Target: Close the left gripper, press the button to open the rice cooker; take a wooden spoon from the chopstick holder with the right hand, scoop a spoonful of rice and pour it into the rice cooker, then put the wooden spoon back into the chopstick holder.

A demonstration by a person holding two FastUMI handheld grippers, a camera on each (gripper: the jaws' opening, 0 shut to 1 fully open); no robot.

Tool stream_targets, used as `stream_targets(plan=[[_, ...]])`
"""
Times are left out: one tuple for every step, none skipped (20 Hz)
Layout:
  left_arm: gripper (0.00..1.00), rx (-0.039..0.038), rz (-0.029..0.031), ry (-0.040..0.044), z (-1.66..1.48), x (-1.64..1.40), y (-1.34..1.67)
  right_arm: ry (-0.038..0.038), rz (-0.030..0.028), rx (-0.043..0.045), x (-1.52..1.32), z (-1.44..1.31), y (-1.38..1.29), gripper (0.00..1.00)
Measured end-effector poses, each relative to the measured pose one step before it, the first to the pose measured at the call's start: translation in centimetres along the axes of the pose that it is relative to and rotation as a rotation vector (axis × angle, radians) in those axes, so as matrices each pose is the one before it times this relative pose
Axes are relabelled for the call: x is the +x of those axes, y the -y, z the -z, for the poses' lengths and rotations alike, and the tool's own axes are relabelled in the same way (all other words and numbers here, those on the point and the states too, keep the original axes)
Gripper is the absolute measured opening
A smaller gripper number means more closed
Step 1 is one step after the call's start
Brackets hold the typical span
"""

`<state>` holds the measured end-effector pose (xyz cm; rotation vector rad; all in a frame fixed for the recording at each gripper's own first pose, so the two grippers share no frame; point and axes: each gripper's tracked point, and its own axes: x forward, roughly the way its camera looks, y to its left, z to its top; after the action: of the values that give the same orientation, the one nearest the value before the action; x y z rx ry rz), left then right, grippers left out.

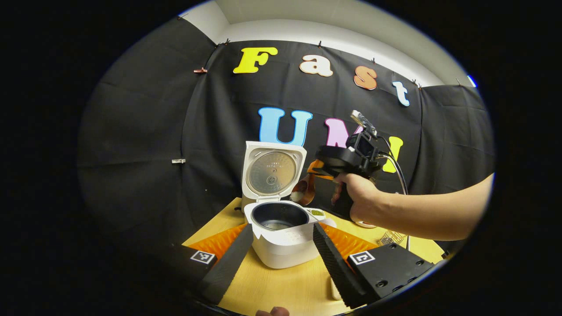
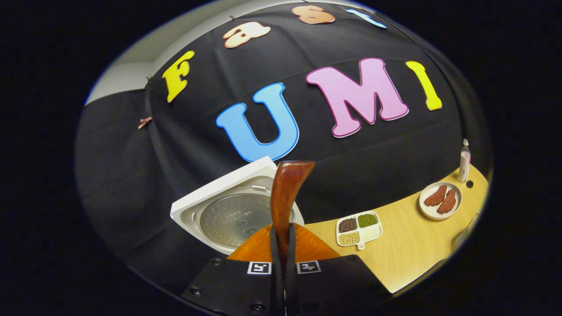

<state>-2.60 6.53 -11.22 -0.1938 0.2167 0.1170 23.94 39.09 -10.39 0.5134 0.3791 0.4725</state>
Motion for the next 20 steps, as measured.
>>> stream_targets(plan=[[0.95, 0.00483, 0.0024, -0.00012, -0.032, 0.018, 0.033, -0.00113, -0.00857, -0.03838, 0.189, 0.327, -0.342, 0.06], [0.95, 0.0036, 0.00166, 0.00068, 0.036, 0.051, -0.097, -0.0047, -0.00708, -0.03464, 0.209, 0.338, -0.37, 0.06], [0.95, 0.0012, 0.00157, -0.00139, -0.01, 0.069, -0.041, -0.0034, -0.00719, -0.03506, 0.144, 0.221, -0.496, 0.06], [0.95, -0.00175, 0.00114, -0.00439, 0.217, 0.067, -0.097, 0.00072, -0.00681, -0.03179, 0.132, 0.078, -0.33, 0.06], [0.95, -0.00481, 0.00154, -0.00177, 0.104, 0.078, -0.08, -0.0017, -0.00974, -0.0367, 0.161, 0.147, -0.365, 0.06], [0.95, -0.00546, -0.00051, -0.00079, 0.043, -0.098, -0.083, -0.00125, -0.0102, -0.03609, 0.257, -0.012, -0.447, 0.06], [0.95, -0.00438, -0.00242, 0.00038, -0.016, 0.017, -0.225, -0.00206, -0.00793, -0.03377, 0.198, 0.196, -0.494, 0.06], [0.95, -0.005, -0.00203, -0.00092, 0.339, -0.01, -0.13, -0.00367, -0.00761, -0.03151, 0.109, 0.171, -0.382, 0.06], [0.95, -0.00265, -0.00333, -0.00011, 0.229, 0.081, -0.228, -0.00406, -0.00698, -0.02482, 0.06, 0.25, -0.339, 0.06], [0.95, -0.00198, -0.0001, 0.00262, 0.177, 0.112, -0.198, -0.00331, -0.00983, -0.02382, 0.024, 0.185, -0.338, 0.06], [0.95, 0.00209, -0.00182, 0.00061, 0.032, 0.031, -0.174, 0.0013, -0.00856, -0.02962, 0.188, -0.046, -0.399, 0.06], [0.95, 0.00477, -0.00594, 0.00109, 0.189, 0.028, -0.303, 0.00169, -0.00694, -0.03785, 0.068, -0.101, -0.308, 0.06], [0.95, 0.00135, -0.00532, -0.00117, 0.081, 0.041, -0.354, 0.00185, -0.00846, -0.04034, -0.004, -0.098, -0.26, 0.06], [0.95, -0.00432, -0.00295, -0.00154, 0.298, 0.098, -0.231, 0.00206, -0.01131, -0.04263, -0.016, -0.091, -0.275, 0.06], [0.95, -0.00812, -0.00202, -0.00326, 0.166, 0.061, -0.197, 0.00486, -0.01279, -0.04598, -0.055, -0.101, -0.483, 0.06], [0.95, -0.00767, -0.00119, -0.00118, 0.085, 0.065, -0.074, 0.00818, -0.01101, -0.04837, -0.158, -0.198, -0.496, 0.06], [0.95, -0.0048, -0.00013, -0.00114, -0.017, 0.06, -0.071, 0.00888, -0.01418, -0.05939, -0.131, -0.236, -0.487, 0.06], [0.95, -0.00159, -0.00064, -0.00055, 0.17, 0.078, 0.009, 0.00986, -0.01528, -0.05593, -0.093, -0.3, -0.563, 0.06], [0.95, 0.00012, 0.00083, 0.00155, -0.085, 0.076, 0.045, 0.01122, -0.01747, -0.05169, -0.107, -0.148, -0.643, 0.06], [0.95, 0.00029, 0.00275, 0.00224, 0.001, 0.051, 0.107, 0.01037, -0.01459, -0.0417, -0.155, -0.207, -0.629, 0.1]])
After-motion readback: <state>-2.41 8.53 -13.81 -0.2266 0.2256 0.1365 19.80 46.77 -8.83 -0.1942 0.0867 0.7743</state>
